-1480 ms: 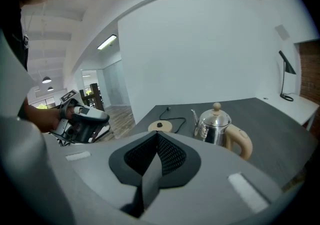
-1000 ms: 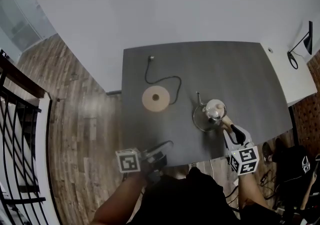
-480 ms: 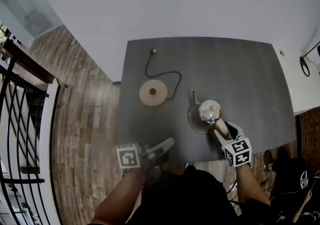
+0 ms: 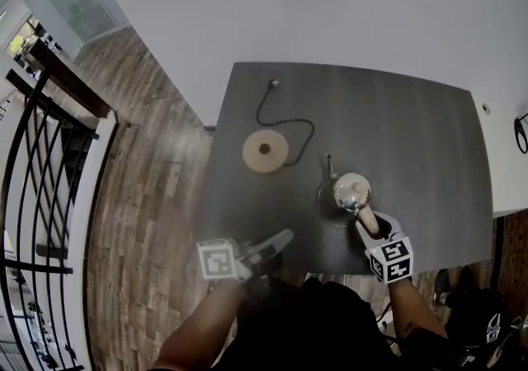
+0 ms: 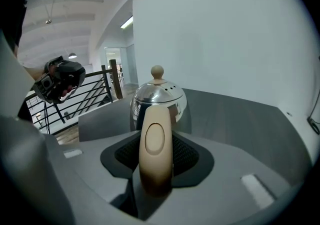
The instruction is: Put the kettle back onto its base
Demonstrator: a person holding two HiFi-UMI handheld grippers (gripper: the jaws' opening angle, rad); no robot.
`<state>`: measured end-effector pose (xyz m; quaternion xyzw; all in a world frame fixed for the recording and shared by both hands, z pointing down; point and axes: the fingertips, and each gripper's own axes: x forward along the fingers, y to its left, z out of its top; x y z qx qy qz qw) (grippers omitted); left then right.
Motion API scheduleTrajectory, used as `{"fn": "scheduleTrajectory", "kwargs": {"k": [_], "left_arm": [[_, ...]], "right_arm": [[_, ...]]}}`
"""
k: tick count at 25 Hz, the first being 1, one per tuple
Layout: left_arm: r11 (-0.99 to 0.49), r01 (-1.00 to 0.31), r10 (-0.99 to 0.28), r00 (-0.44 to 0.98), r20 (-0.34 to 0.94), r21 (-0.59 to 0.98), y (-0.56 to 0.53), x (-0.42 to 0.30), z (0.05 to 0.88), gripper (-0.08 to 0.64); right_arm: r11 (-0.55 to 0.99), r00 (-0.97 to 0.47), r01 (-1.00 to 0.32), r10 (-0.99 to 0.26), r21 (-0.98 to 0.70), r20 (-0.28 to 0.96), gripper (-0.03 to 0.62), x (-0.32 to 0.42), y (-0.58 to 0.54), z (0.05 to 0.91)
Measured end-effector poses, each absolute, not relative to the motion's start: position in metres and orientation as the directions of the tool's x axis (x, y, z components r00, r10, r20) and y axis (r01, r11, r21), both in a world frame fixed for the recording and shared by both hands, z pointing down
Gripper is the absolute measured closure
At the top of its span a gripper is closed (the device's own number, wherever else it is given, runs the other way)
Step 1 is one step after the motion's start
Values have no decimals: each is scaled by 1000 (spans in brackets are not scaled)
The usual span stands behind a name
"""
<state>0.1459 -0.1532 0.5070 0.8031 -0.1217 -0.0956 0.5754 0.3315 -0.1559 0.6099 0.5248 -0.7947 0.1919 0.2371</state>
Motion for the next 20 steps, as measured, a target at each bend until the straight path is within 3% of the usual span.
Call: {"fn": "scheduleTrajectory", "kwargs": {"k": [11,20], "left_arm": [[-306,-80,-328,944,-26,949,-147,151,504,560],[-443,-239,-250,958,137,864,-168,127,515,560]], "right_arm": [[370,-333,-927,-746,-56,577,414,338,-154,611],[229,-236,-970,-782,-86,577,426,329,-157,608]]}}
